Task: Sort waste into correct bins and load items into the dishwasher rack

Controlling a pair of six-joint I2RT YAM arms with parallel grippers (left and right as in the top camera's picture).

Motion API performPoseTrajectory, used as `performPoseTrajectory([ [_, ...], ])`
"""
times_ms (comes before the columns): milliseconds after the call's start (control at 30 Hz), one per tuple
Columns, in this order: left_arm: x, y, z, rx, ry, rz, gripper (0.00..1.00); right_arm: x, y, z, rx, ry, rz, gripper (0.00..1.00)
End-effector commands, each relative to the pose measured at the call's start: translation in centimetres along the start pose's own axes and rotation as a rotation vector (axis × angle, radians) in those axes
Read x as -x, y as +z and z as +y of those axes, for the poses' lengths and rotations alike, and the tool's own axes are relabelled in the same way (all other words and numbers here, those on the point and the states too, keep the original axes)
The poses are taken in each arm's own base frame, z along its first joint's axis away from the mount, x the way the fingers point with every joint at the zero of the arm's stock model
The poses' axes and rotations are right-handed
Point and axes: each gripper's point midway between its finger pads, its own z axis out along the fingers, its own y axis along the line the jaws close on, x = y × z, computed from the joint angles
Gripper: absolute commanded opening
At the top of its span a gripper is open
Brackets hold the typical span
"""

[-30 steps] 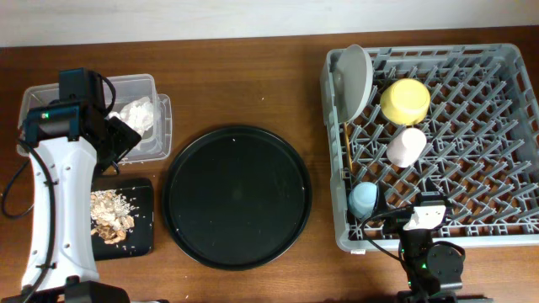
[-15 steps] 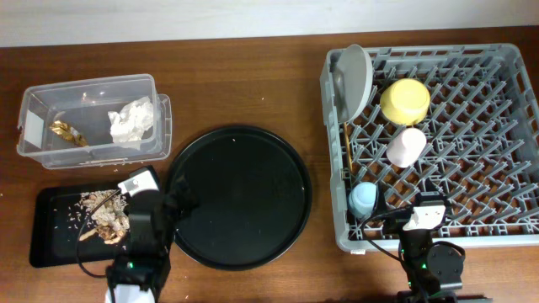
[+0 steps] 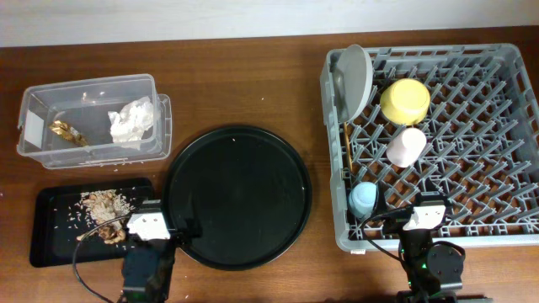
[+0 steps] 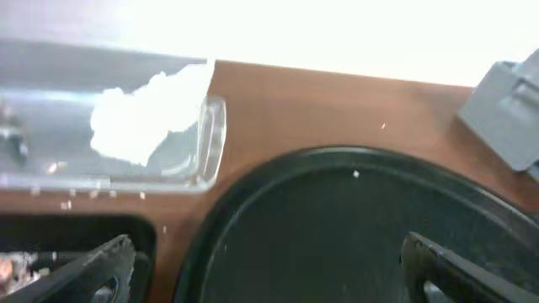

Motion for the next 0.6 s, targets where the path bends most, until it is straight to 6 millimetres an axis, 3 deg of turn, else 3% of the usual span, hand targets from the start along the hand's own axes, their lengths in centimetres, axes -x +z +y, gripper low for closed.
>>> performPoseTrajectory([
  [0,1.6,-0.6,-0.7,-0.038,0.068,-0.082,0.99,-0.4,0.0,-0.1,-0.005,-0.006,0.006,0.99],
  [333,5.2,-1.6,0.5,0.037,0.208,-0.236,0.99,-0.4,0.0,-0.1,-0.005,-0.006,0.006,0.99],
  [400,3.4,-1.3,0.8,0.045,0.228,-0.164,0.99,-0.4,0.0,-0.1,-0.005,-0.006,0.006,0.99],
  [567,3.5,-1.3,1.3,0.053,0.226,-0.161,0.99,-0.4,0.0,-0.1,-0.005,-0.006,0.006,0.99],
])
